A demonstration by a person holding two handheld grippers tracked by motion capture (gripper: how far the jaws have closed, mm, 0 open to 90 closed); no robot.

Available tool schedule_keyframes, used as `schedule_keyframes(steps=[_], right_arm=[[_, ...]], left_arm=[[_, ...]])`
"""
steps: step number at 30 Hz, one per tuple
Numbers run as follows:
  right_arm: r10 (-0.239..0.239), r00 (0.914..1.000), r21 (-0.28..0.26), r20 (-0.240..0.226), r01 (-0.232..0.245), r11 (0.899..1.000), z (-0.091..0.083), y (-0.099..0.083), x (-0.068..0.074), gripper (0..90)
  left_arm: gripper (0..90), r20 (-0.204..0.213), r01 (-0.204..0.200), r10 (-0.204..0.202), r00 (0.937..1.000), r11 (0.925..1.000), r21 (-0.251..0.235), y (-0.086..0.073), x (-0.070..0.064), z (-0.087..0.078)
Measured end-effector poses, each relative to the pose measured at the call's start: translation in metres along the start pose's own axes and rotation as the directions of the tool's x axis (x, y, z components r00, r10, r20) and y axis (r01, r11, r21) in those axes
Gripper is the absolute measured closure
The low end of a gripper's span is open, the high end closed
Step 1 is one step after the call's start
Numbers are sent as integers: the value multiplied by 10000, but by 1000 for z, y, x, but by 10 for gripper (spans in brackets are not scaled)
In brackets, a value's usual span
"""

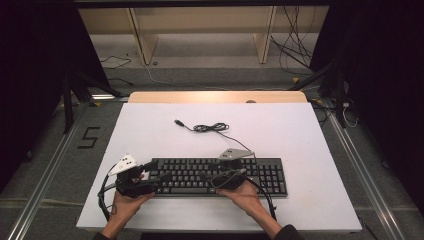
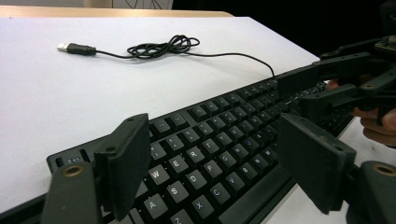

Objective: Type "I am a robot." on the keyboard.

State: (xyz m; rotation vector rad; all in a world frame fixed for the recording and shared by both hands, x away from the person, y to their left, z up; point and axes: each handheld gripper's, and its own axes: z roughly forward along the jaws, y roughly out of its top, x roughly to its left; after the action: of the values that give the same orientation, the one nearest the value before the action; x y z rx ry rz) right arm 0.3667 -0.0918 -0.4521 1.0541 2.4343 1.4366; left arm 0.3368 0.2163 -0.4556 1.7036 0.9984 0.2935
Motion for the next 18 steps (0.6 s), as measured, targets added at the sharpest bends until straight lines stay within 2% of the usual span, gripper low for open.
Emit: schedule_keyframes(steps=[7,13,18], right_arm=[[-41,10000,-173,-80,40,9998,-6,-3,2,422],[-56,10000,-430,7,56,9991,-16,-7,1,403],[-123,9999,-556,39,125,9984,-22,-11,1,390]], left_arm=[[290,-77,19,-17,10000,9996,278,2,1,5],[395,-259,-68,89,9996,9967,809,6,-1,16],[505,-169,-160,182,9997,9921,1245,8,-3,23]])
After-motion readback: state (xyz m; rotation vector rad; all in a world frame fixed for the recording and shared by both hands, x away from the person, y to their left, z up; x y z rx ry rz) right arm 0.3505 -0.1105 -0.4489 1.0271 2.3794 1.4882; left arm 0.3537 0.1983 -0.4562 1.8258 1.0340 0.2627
